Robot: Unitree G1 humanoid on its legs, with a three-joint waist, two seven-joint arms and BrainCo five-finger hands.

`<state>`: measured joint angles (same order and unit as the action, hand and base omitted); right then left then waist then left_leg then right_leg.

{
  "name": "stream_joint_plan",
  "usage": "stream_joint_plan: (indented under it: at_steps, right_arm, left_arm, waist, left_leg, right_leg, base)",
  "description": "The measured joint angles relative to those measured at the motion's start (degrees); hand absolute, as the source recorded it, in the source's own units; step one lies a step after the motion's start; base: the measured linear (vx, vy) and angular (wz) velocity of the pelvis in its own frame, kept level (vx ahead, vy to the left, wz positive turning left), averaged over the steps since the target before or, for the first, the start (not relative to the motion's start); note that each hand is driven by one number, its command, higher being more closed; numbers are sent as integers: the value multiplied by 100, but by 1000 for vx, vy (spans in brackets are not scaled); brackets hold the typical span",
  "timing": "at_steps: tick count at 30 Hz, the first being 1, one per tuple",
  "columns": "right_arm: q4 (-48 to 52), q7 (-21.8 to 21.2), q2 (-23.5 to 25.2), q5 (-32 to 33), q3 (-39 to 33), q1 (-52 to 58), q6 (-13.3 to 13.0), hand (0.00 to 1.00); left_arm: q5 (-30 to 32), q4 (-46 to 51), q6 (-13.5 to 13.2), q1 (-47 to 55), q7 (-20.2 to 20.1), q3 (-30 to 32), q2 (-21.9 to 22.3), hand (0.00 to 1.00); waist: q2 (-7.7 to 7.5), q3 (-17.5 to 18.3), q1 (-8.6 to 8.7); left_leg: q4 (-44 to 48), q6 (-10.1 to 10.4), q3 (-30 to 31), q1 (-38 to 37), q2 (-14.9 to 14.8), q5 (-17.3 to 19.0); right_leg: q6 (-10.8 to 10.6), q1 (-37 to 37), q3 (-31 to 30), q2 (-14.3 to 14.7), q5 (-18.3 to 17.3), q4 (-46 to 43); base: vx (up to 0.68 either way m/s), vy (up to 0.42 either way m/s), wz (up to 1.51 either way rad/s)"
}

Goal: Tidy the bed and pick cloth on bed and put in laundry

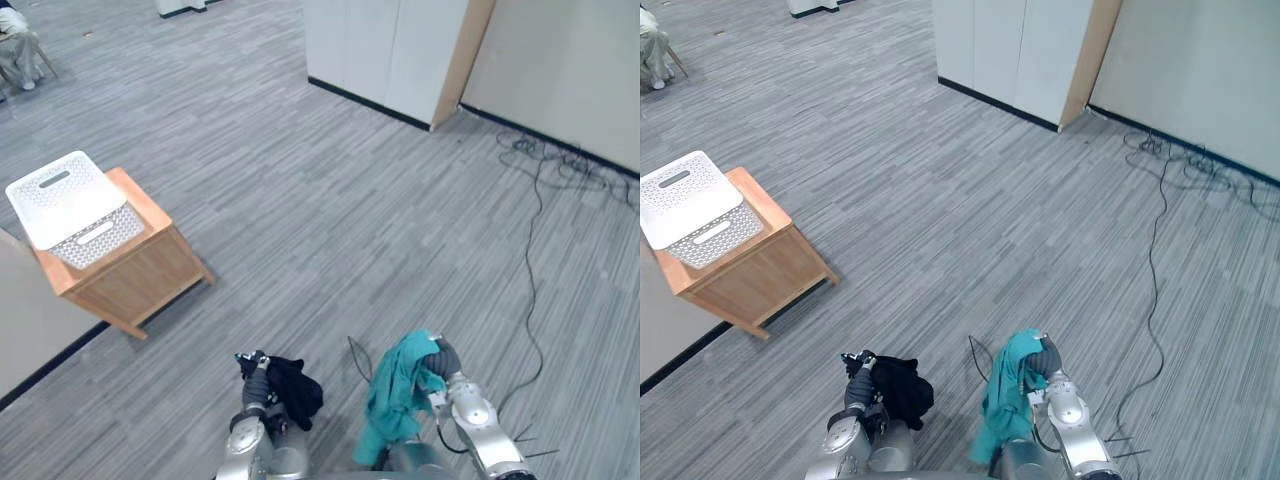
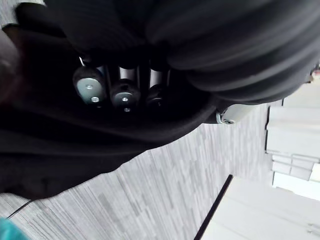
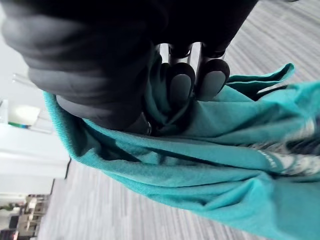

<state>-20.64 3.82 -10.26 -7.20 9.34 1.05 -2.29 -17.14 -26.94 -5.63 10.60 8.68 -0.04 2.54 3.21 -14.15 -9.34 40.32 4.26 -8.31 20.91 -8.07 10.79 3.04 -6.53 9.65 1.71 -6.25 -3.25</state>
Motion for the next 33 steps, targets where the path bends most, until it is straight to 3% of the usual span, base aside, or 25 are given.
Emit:
stream_joint_plan:
  at_steps: [1, 3, 4, 5, 6, 7, 8, 9, 11, 12, 13, 14, 16, 18, 19, 21, 22, 24, 25, 26, 27, 28, 29, 31, 33]
  right_arm:
    - [1, -21, -42, -9, 32, -78, -12, 100]
    - [0, -15, -79, -12, 19, -130, -13, 100]
    - [-61, 7, -62, -23, 22, -215, -10, 100]
    - [-68, 17, -42, -36, 30, -228, -11, 100]
    - [-113, 43, -43, -90, 30, -294, -10, 100]
    - [-289, 90, -35, -171, -24, -411, -9, 100]
    - [-359, 112, -27, -199, -56, -443, -7, 100]
    - [-384, 120, -34, -216, -109, -424, -9, 100]
    - [-371, 120, -12, -256, -163, -269, -12, 100]
    - [-366, 104, -10, -263, -159, -174, -13, 100]
    - [-315, 101, -12, -263, -175, 45, -29, 100]
    - [-253, 100, -11, -261, -222, 218, -74, 100]
    - [-41, 92, 4, -250, -424, 618, -128, 100]
    - [30, 90, 73, -239, -709, 841, -137, 100]
    - [30, 100, 120, -230, -893, 904, -135, 100]
    - [66, 103, 195, -229, -1021, 961, -134, 100]
    - [71, 102, 253, -229, -1020, 957, -131, 100]
    - [78, 98, 335, -231, -979, 1082, -125, 100]
    - [36, 100, 296, -231, -1036, 1130, -96, 100]
    - [36, 100, 296, -231, -1036, 1130, -96, 100]
    - [54, 102, 254, -221, -1054, 1162, -88, 100]
    - [53, 101, 227, -200, -1050, 1148, -86, 100]
    - [64, 99, 184, -183, -933, 1078, -82, 100]
    - [72, 125, 208, -126, -876, 1026, -84, 100]
    - [73, 148, 214, -125, -880, 970, -84, 100]
  left_arm:
    - [-24, 15, -4, -19, -13, 61, 35, 100]
    - [-25, 22, -20, -44, -44, 94, 81, 100]
    - [-27, 18, -32, -41, -104, 233, 64, 100]
    - [-31, 16, -32, -38, -100, 332, 77, 100]
    - [-49, 18, -30, -52, -110, 394, 96, 100]
    - [-75, 20, -29, -34, -96, 481, 98, 100]
    - [-79, 32, -31, -17, -88, 534, 103, 100]
    - [-121, 79, -43, 22, -73, 523, 120, 100]
    - [-133, 99, -10, 53, 25, 408, 18, 100]
    - [-133, 102, -9, 94, 32, 369, 9, 100]
    - [-114, 108, -13, 186, 47, 234, -23, 100]
    - [-107, 108, -15, 210, 59, 133, -52, 100]
    - [10, 66, -30, 168, 110, -51, -142, 100]
    - [107, 11, -34, 149, 145, -215, -247, 100]
    - [228, -54, -47, 132, 140, -316, -315, 100]
    - [368, -255, -49, 60, 139, -382, -419, 100]
    - [457, -370, -36, 89, 136, -380, -471, 100]
    - [568, -397, -42, 302, 125, -395, -552, 100]
    - [611, -559, -26, 407, 121, -384, -503, 100]
    - [611, -559, -26, 407, 121, -384, -503, 100]
    - [621, -609, 8, 510, 121, -369, -320, 100]
    - [621, -611, 17, 524, 121, -350, -257, 100]
    - [618, -614, 36, 562, 111, -275, -155, 100]
    - [605, -614, 44, 504, 0, -246, -85, 100]
    - [608, -483, 31, 421, -69, -201, -90, 100]
  waist:
    - [54, 45, -44]
    - [79, 69, -88]
    - [-83, 116, -155]
    - [-223, 164, -143]
    - [-314, 205, -106]
    - [-311, 212, -122]
    - [-291, 224, -140]
    - [-241, 260, -106]
    - [-253, 274, -21]
    - [-249, 276, 31]
    - [-211, 334, 198]
    - [-182, 370, 311]
    - [-150, 388, 563]
    - [-133, 388, 684]
    - [-113, 397, 747]
    - [-190, 384, 736]
    - [-238, 382, 726]
    - [-324, 541, 840]
    - [-154, 673, 843]
    - [-154, 673, 843]
    - [174, 740, 834]
    - [303, 717, 805]
    - [408, 659, 731]
    - [510, 530, 574]
    - [300, 402, 525]
  left_leg:
    - [-1381, 24, -925, 16, 51, -177]
    - [-2275, 23, -1897, -65, 29, -357]
    - [-2567, -861, -2736, -246, 48, -817]
    - [-2477, -1047, -3030, -264, 69, -750]
    - [-2291, -1581, -2941, -270, 148, -554]
    - [-2093, -1799, -2772, -355, 209, -360]
    - [-1995, -1774, -2671, -427, 212, -244]
    - [-1888, -1578, -2219, -581, 256, 43]
    - [-1987, -1464, -1502, -1076, 585, 267]
    - [-2112, -1460, -1268, -1295, 721, 266]
    - [-2350, -1454, -695, -1658, 919, 262]
    - [-2482, -1447, -273, -1873, 1006, 257]
    - [-2647, -1436, 652, -2167, 1100, 251]
    - [-2779, -1339, 1323, -2413, 1081, 307]
    - [-2858, -1139, 1652, -2580, 996, 417]
    - [-2944, -886, 1940, -2927, 889, 658]
    - [-2973, -752, 1965, -3196, 771, 864]
    - [-2951, -544, 2089, -3636, 515, 1281]
    - [-2088, -463, 2067, -3490, 256, 1407]
    - [-2088, -463, 2067, -3490, 256, 1407]
    - [-321, -236, 1816, -2724, -174, 1012]
    - [308, -191, 1701, -2428, -373, 620]
    - [1304, -105, 1406, -1968, -797, -511]
    - [2640, -176, 1072, -1455, -1167, -537]
    - [2963, -300, 387, -904, -1118, -131]
  right_leg:
    - [-75, -275, 200, 28, -52, 262]
    - [-164, -495, 347, 83, -195, 405]
    - [-315, -737, 421, 73, -434, 470]
    - [-415, -764, 484, 21, -501, 438]
    - [-636, -766, 618, -105, -616, 57]
    - [-973, -538, 622, -235, -633, -912]
    - [-1224, -354, 610, -285, -523, -1549]
    - [-1595, 156, 567, -387, -66, -3038]
    - [-1683, 826, 513, -690, -62, -5072]
    - [-1675, 929, 520, -783, -120, -5326]
    - [-1473, 1149, 559, -896, -271, -5452]
    - [-1166, 1389, 504, -975, -441, -5394]
    - [-819, 1994, -33, -974, -669, -4686]
    - [-887, 2386, -562, -977, -652, -3465]
    - [-1026, 2480, -673, -1076, -391, -2182]
    - [-1284, 2612, -666, -1304, 172, -791]
    - [-1313, 2703, -684, -1354, 317, -554]
    - [-1211, 2695, -687, -1292, 174, -830]
    - [-1191, 2699, -729, -994, 860, -1336]
    - [-1191, 2699, -729, -994, 860, -1336]
    - [-881, 2481, -483, -617, 943, -1428]
    - [-782, 2361, -416, -440, 855, -1386]
    - [-588, 2035, -417, -55, 768, -1151]
    - [-359, 1283, -462, 283, 742, -618]
    - [-119, 607, -548, 278, 628, -237]
  base:
    - [564, 25, 10]
    - [552, 63, 27]
    - [636, 92, 45]
    - [779, 106, 83]
    - [666, 113, 99]
    - [664, 134, 100]
    - [653, 170, 106]
    - [623, 133, 106]
    - [690, 77, 179]
    - [609, -3, 241]
    - [576, -63, 225]
    - [668, -126, 257]
    - [484, -162, 240]
    - [544, -336, 204]
    - [582, -403, 179]
    - [513, -441, 115]
    - [534, -511, 74]
    - [628, -636, 87]
    - [603, -592, 72]
    - [595, -576, 51]
    - [438, -408, 19]
    - [663, -590, -2]
    - [659, -524, -42]
    - [515, -385, -40]
    - [415, -264, -6]
